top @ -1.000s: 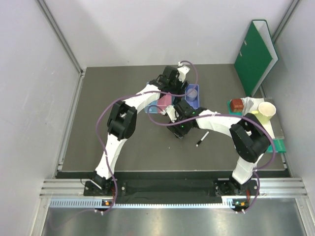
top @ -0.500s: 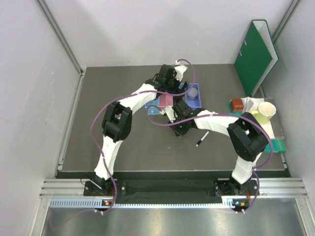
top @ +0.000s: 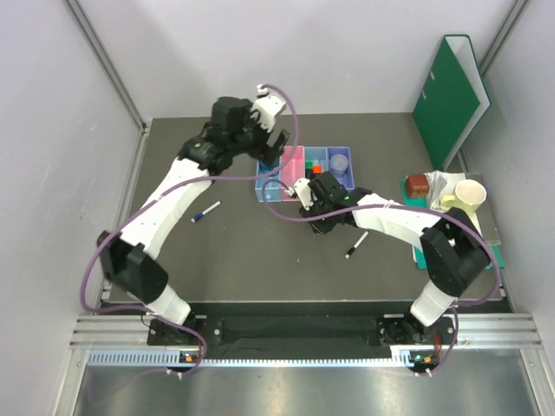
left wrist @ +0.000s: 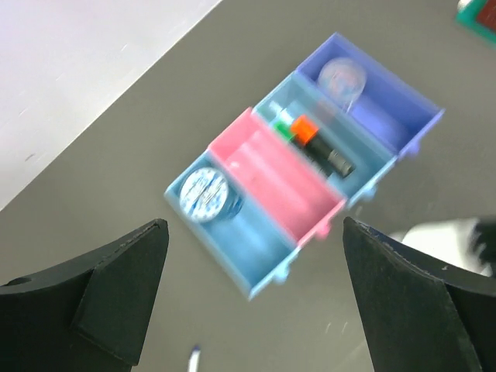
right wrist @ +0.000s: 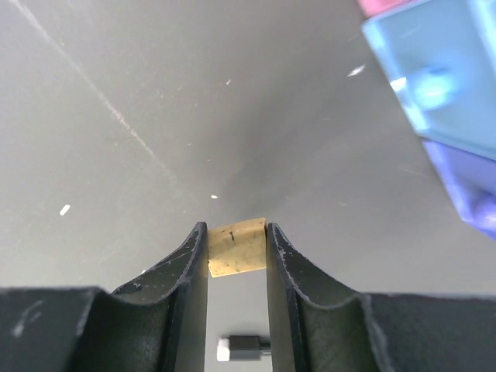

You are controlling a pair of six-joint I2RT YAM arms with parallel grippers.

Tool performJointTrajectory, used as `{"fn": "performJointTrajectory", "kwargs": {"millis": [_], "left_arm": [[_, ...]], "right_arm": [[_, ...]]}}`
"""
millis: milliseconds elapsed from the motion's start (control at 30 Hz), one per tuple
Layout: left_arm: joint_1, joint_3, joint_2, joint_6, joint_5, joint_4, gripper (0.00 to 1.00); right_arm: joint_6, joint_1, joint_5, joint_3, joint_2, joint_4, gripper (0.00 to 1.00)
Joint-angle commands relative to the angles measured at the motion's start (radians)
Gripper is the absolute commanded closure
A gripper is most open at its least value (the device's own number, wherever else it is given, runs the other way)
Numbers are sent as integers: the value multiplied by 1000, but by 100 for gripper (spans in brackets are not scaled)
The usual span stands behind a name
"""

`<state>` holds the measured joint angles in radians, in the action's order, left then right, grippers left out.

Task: Sort the stationery into containers
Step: Place the stationery in the storage box.

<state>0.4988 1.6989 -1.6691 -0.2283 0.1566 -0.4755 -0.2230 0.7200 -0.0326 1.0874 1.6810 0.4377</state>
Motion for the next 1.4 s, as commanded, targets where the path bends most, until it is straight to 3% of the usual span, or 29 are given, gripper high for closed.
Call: {"fn": "performJointTrajectory", "kwargs": {"millis": [0,200,400,667,800,1067,1367], "left_arm": [[-91,-253,130,-149,-25,-74,1],[-178,-621,259,-293,-74,11,1],[-224,-763,267,-350,-86,83,1],[-276,-798,204,-388,-123,144,1],[-330,-746,207,-346,-88,153,1],[-364,-601,250,-206,-66,147,1],[-450,-525,273,-218,-38,140,1]], "right_arm": [[-27,13,30,28,-109,-33,82],[-24,15,55,138,-90,-50,82],[-41,-1,94,216,-31,-132,82],[-56,-17,132,383,124,-211,83],[-47,-22,137,454,189,-212,83],[-68,-21,131,338,132,-206,84],[-68,-21,171,299,95,-211,85]]}}
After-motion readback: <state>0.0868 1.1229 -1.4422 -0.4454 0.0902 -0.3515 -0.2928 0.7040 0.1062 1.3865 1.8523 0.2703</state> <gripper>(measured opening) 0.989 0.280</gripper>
